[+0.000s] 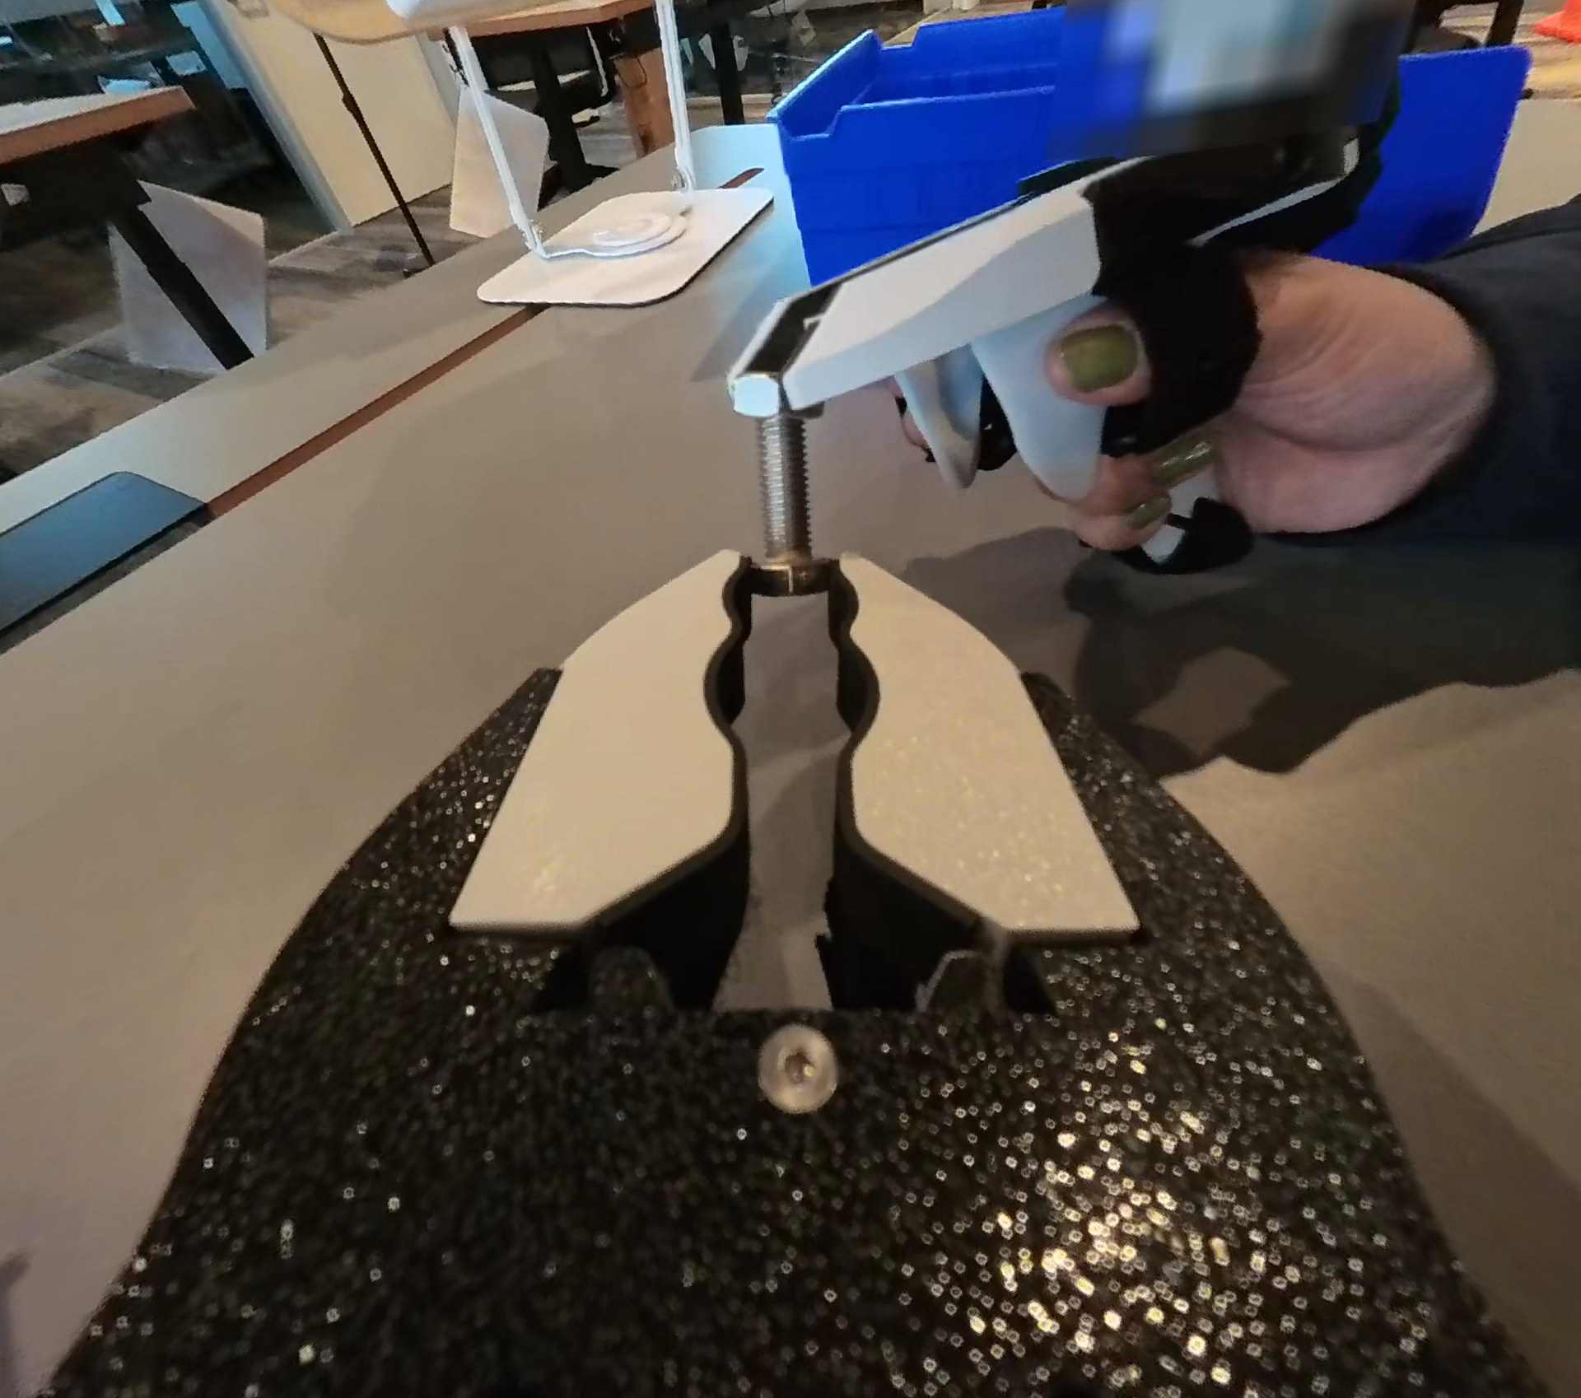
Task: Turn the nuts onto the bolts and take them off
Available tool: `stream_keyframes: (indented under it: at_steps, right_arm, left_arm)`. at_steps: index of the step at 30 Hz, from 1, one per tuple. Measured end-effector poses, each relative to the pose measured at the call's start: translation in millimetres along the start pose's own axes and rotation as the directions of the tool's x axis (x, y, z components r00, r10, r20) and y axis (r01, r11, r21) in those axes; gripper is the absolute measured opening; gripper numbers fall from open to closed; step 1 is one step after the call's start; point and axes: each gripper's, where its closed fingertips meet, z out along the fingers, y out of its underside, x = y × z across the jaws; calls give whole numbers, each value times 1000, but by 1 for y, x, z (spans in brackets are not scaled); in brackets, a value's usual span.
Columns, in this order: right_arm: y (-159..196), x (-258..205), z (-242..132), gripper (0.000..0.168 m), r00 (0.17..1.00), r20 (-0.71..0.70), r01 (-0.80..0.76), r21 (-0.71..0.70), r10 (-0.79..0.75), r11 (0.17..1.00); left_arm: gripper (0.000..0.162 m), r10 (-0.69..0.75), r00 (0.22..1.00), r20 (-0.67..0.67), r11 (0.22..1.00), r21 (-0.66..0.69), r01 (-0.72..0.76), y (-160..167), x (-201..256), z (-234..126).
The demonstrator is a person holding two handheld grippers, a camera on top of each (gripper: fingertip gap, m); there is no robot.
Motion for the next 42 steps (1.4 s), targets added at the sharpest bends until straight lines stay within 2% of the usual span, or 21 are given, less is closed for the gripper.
stream_keyframes:
  at_steps: [5,11,17,25,34,42]
  right_arm:
    - [1,1,0,19,1000,12,-1,-17,2,1000]
    - [-2,-1,-2,34,998,16,67,5,-67,998]
    - [-2,1,-12,36,985,44,166,55,-168,985]
    - [4,-7,-14,35,976,114,182,45,-186,982]
    - [4,-4,-19,39,975,78,204,48,-207,978]
    - [10,-9,-20,37,972,123,199,20,-200,980]
  left_arm:
    - [16,1,1000,-9,1000,-4,-1,1,1,1]
    - [16,5,1000,-15,1000,-6,-5,2,2,1]
    - [16,-14,999,-29,1000,12,15,0,2,0]
    - [16,-13,999,-37,1000,4,13,1,3,1]
    - [16,-13,998,-61,1000,0,13,2,6,2]
    - [16,-15,997,-74,1000,9,15,1,8,2]
